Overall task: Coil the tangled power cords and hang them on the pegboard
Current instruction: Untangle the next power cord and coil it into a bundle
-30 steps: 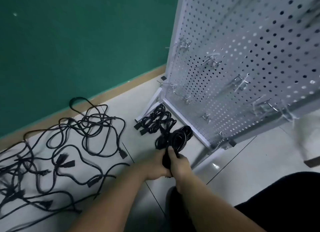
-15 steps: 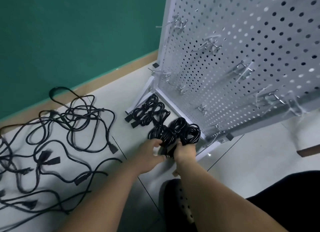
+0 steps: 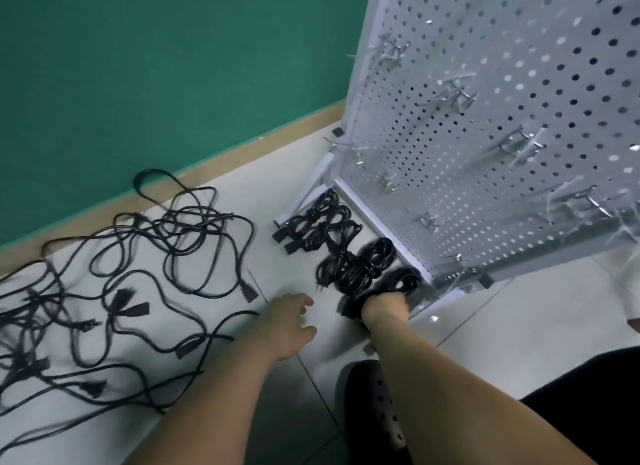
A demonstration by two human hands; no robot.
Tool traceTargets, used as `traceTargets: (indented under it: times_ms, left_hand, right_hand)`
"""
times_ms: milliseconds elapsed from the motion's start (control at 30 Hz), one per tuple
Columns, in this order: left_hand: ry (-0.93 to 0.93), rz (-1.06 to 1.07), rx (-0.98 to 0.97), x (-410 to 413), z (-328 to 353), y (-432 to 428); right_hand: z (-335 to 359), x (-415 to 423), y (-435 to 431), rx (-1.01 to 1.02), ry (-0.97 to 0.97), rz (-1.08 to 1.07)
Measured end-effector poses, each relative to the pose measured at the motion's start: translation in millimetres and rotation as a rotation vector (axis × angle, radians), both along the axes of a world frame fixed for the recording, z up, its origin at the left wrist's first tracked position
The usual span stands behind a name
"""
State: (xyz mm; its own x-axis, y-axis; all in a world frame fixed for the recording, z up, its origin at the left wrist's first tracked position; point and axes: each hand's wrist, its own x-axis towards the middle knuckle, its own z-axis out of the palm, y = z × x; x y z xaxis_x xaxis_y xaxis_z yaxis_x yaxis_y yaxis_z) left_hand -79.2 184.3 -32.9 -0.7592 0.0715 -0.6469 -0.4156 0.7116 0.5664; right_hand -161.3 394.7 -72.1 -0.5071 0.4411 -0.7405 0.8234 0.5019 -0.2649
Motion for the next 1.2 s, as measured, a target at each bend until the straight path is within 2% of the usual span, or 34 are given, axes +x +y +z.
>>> traceTargets:
  times_ms: [100, 233, 400, 567, 800, 1000, 1100, 1200]
  left_hand:
    - [-0.021, -0.030, -0.069, 11, 7, -14]
    - [-0.024, 0.047, -0.133, 26, 21, -40]
    - [0.008, 0.166, -0.204, 58, 38, -84]
    - [0.052, 0.299, -0.304, 101, 49, -124]
    - [0.157, 0.419, -0.306, 139, 45, -144]
    - [0.147, 0.498, -0.232, 154, 34, -160]
    - [0.104, 0.554, -0.194, 148, 28, -165]
    - [0.088, 0.557, -0.164, 133, 25, -167]
  right_hand:
    - [8, 6, -13, 0.103, 0.082, 0.078]
    - [50, 20, -51, 0.209, 0.275, 0.470]
    - [71, 33, -102, 0.071, 0.377, 0.983]
    - [67, 42, -155, -0.086, 0.271, 1.317]
    - [39, 36, -222, -0.200, 0.142, 1.359]
    - [1, 27, -224, -0.030, -0.031, 1.500]
    - [-7, 33, -219, 0.021, 0.001, 1.542]
    - [-2, 41, -219, -0.025, 0.084, 1.522]
